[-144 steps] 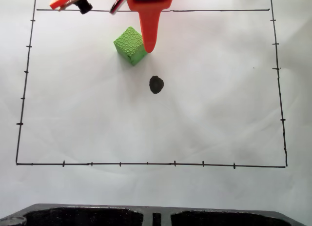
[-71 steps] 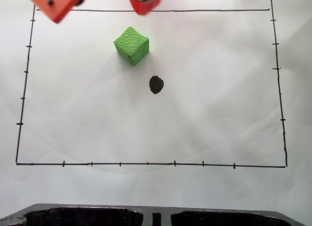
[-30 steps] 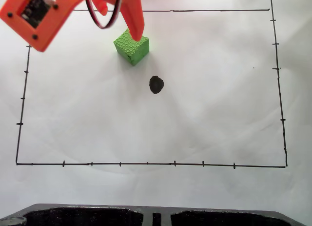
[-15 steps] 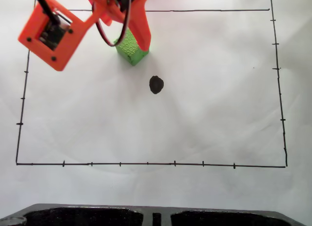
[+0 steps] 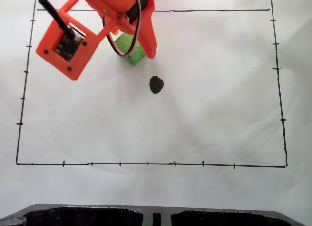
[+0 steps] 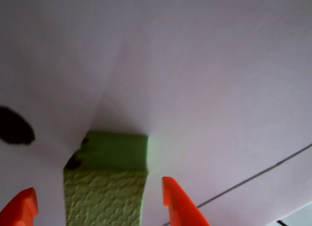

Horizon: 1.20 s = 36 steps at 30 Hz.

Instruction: Grasp the colored block, Place it on the black dot, and then return the arm to the default position.

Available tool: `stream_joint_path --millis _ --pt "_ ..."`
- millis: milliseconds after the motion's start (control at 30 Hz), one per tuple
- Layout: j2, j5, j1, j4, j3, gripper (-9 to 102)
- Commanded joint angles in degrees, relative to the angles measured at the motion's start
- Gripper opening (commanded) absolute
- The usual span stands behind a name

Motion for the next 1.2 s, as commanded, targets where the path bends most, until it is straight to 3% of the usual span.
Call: stream_joint_path --millis 0,400,733,867,1167 --pt "-0.79 -0.26 0.0 -0.7 -0.09 34" --pt "-2.99 2.11 -1.58 -4.04 0.26 33" --pt "-3.69 2.46 -1.93 -5.63 0.35 14" --pt "-3.43 3.34 -2.02 -5.89 0.35 11" --pt "-2.81 16.79 -1.76 1.23 -5.45 5"
